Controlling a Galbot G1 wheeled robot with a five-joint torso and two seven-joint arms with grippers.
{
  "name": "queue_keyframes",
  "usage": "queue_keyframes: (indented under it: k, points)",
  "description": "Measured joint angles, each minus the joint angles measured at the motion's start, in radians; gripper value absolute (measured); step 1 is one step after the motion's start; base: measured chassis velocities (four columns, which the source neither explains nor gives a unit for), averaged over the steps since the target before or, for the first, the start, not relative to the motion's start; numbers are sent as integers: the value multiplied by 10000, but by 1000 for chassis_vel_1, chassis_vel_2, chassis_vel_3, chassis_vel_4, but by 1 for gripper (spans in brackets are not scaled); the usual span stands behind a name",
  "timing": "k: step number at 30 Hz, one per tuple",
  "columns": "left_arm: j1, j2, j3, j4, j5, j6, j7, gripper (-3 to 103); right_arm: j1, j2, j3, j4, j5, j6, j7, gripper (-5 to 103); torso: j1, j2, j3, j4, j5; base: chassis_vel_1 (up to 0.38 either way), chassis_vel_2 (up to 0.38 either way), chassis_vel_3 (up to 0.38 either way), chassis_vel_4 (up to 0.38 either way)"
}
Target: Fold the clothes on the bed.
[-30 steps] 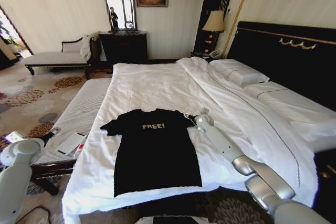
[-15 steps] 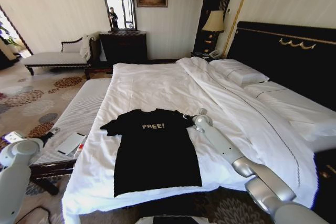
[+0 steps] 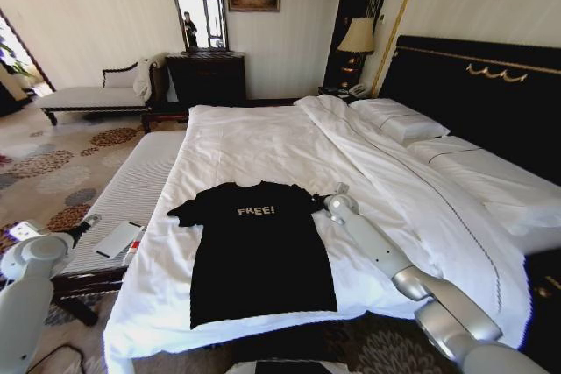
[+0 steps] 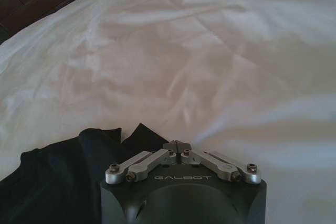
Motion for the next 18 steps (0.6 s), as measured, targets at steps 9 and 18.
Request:
queue_keyframes:
  k: [9,18]
  points:
    - [-51,-24,55,2,3,-5,-13,100,-142,-68,80,47,-245,377,-422,0,0,0,0,0,-1,0,0,0,0]
    - [-29,-26,54,4,14,-8,-16,100,178,135,97,-324,32,-224,301,24,0,0,0,2,0,0,0,0,0]
